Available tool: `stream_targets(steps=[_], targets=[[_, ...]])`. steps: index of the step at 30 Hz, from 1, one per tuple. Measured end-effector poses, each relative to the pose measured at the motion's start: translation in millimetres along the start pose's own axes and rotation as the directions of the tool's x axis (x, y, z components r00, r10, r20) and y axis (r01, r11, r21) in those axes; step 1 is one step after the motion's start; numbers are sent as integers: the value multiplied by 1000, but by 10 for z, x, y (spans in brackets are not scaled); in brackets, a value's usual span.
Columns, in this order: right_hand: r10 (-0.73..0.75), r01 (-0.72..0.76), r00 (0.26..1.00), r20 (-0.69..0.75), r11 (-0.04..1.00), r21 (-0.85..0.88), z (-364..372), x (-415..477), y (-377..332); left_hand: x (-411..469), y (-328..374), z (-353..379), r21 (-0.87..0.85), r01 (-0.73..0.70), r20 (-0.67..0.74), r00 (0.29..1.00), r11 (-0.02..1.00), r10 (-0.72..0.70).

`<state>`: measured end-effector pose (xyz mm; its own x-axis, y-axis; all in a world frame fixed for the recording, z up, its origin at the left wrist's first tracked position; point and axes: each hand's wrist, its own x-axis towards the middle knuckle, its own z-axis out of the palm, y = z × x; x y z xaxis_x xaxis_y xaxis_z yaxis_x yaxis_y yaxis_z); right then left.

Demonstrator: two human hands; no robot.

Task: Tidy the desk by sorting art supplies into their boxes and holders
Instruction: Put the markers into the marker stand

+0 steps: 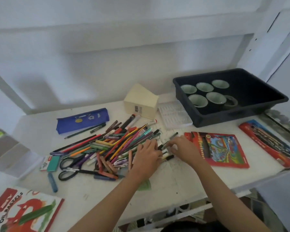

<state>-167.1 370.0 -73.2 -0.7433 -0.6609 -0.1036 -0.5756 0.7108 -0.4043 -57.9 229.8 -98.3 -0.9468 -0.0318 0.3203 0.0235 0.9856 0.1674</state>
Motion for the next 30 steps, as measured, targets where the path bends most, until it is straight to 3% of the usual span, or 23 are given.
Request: stream_targets(steps=[5, 10, 13, 15, 20, 24, 26, 30], targets=[[-97, 88, 983, 155, 994, 62, -52, 212, 78, 20, 125, 127, -34, 181, -45, 982, 983, -183], [-241, 247, 954, 177, 969, -10, -23, 291, 202, 6, 187, 177, -112, 190, -93, 975, 975, -201], [-345, 341, 926, 150, 938, 57, -51, 374, 312, 43, 222, 193, -255, 161, -121, 973, 953, -197], [-345, 327, 933, 103, 932, 156, -123, 457, 390, 67, 252, 140, -420, 180, -117, 961, 889, -250], [-287, 244, 957, 32, 863, 443, -373, 549, 437, 192, 302, -105, -725, 372, -25, 827, 579, -562], [-242, 169, 970, 1, 681, 712, -545, 549, 332, 323, 305, -332, -832, 381, -19, 708, 404, -706], [-237, 159, 972, -4, 640, 752, -621, 550, 265, 357, 289, -444, -849, 380, -24, 664, 366, -747], [-265, 214, 963, -52, 631, 746, -704, 582, 90, 338, 143, -576, -815, 411, -101, 595, 409, -798]])
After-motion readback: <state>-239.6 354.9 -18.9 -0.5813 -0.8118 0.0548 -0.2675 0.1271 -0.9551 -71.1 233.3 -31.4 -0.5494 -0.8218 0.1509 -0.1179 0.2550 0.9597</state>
